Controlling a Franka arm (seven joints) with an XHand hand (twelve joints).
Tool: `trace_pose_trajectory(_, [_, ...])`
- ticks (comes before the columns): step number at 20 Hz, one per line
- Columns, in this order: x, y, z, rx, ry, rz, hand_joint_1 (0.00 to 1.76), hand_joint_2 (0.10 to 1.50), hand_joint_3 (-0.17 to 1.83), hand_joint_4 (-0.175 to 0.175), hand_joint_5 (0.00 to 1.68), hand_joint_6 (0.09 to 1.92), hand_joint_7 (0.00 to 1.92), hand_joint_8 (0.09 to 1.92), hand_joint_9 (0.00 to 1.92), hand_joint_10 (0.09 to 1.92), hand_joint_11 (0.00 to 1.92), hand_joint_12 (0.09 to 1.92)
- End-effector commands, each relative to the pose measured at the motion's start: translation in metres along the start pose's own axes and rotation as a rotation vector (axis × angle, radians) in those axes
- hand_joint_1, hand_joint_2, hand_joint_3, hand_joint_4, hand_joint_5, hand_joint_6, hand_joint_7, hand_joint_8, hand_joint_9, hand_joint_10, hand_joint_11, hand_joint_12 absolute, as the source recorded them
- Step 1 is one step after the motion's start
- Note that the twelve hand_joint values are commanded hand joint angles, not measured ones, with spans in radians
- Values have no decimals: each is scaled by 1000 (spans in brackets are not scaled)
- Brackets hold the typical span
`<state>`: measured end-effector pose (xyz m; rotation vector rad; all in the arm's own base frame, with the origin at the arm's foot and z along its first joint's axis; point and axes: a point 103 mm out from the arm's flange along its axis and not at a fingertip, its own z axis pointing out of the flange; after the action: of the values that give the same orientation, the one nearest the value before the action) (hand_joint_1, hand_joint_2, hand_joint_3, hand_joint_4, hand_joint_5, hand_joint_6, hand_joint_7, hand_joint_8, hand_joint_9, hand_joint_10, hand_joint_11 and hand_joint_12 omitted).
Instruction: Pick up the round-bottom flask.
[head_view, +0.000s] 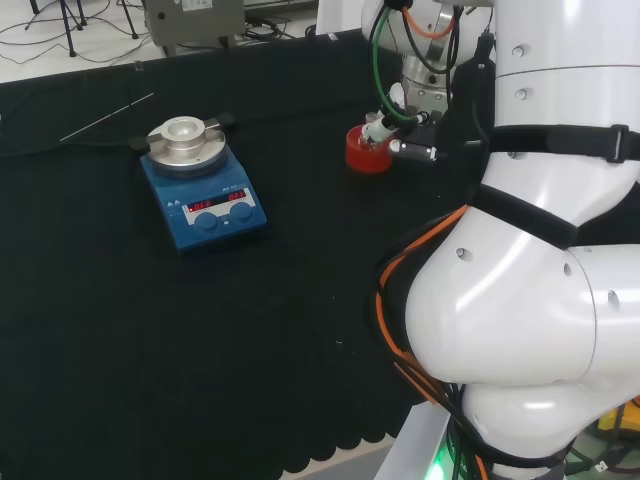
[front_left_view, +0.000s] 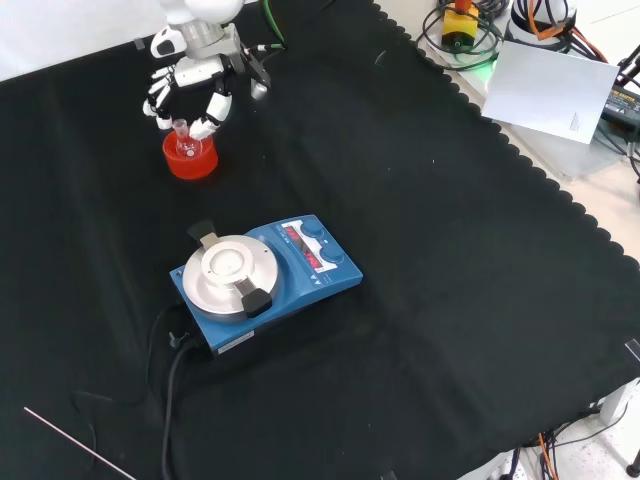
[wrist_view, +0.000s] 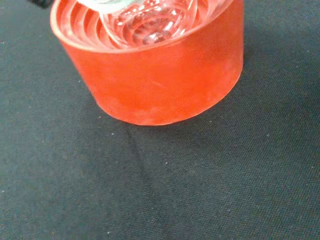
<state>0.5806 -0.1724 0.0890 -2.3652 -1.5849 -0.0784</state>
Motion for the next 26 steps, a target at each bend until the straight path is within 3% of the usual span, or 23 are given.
trace_pose_trajectory(1, [-2, 0, -1, -54, 17, 20, 880, 780, 577, -52, 621, 660, 248, 671, 413, 695, 52, 1352])
trace_pose_trajectory(18, [9, 4, 1, -43, 33, -14, 886, 755, 595, -54, 592, 710, 267, 675, 430, 692, 75, 1348])
trace_pose_trajectory(23, [13, 2, 3, -64, 30, -9, 887, 751, 603, -49, 632, 731, 272, 677, 433, 693, 75, 1348])
trace_pose_trajectory(25, [14, 1, 5, -99, 7, -19, 892, 763, 617, -32, 766, 738, 303, 678, 455, 688, 85, 1347])
trace_pose_trajectory(26, [15, 1, 5, -112, -4, -20, 932, 845, 498, 45, 846, 856, 324, 682, 471, 688, 96, 1351])
